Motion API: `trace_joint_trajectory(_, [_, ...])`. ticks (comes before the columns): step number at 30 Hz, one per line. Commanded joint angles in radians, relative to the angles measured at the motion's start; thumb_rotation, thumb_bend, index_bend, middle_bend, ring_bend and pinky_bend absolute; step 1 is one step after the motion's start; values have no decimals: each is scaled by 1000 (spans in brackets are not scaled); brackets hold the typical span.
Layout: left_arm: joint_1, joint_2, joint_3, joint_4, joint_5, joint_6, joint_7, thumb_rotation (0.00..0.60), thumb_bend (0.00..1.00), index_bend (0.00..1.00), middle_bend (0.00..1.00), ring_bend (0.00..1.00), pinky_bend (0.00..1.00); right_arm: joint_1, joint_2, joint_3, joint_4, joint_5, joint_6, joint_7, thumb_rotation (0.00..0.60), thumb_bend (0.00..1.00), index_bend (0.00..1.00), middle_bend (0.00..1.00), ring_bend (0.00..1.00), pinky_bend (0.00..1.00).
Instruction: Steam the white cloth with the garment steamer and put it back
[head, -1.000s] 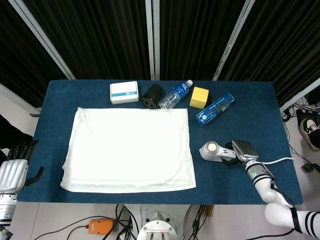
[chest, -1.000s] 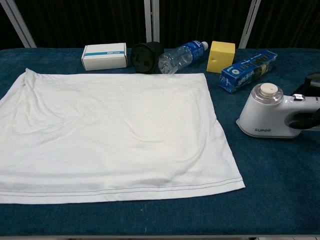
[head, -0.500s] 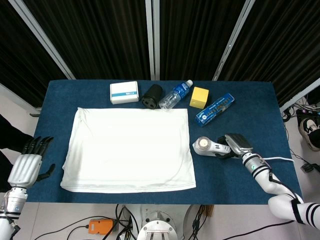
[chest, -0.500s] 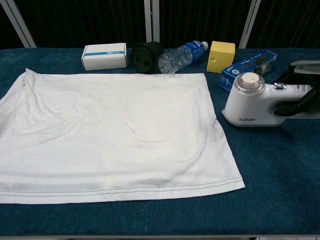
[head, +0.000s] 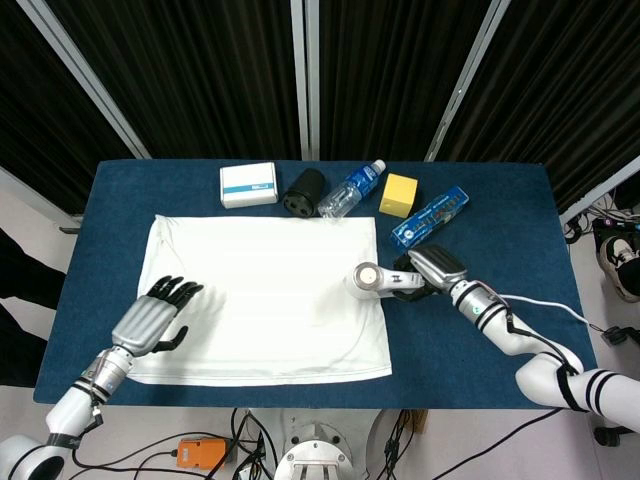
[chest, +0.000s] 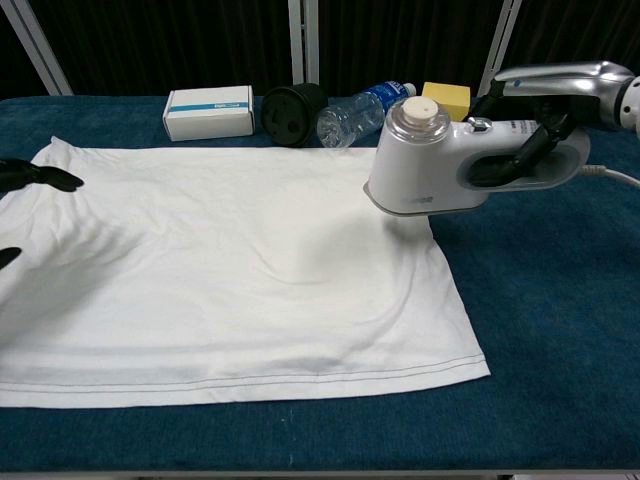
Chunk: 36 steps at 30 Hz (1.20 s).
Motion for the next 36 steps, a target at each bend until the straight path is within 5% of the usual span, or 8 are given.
trace_joint_trajectory(1, [-46, -41, -7, 21, -49, -66, 12, 419, 464, 67, 78, 0, 0, 27, -22, 8, 9, 11, -19, 5, 600, 444, 955, 880, 940, 807])
trace_joint_trajectory(11, [-76, -125, 2, 77, -127, -111, 4, 301, 463, 67, 60, 0, 0, 109, -160, 23, 112, 95, -86, -16, 600, 474, 962, 883, 943, 811])
trace_joint_trajectory(24, [-101, -154, 23, 96, -184, -145, 21, 297, 463, 67, 60, 0, 0, 174, -286, 9, 186, 110, -115, -55, 600, 495, 966, 887, 944, 814])
trace_joint_trajectory(36, [-114, -167, 38, 101, -209, -148, 31, 294, 463, 67, 60, 0, 0, 177, -294, -41, 127, 60, -99, -68, 600, 495, 966, 888, 945, 815])
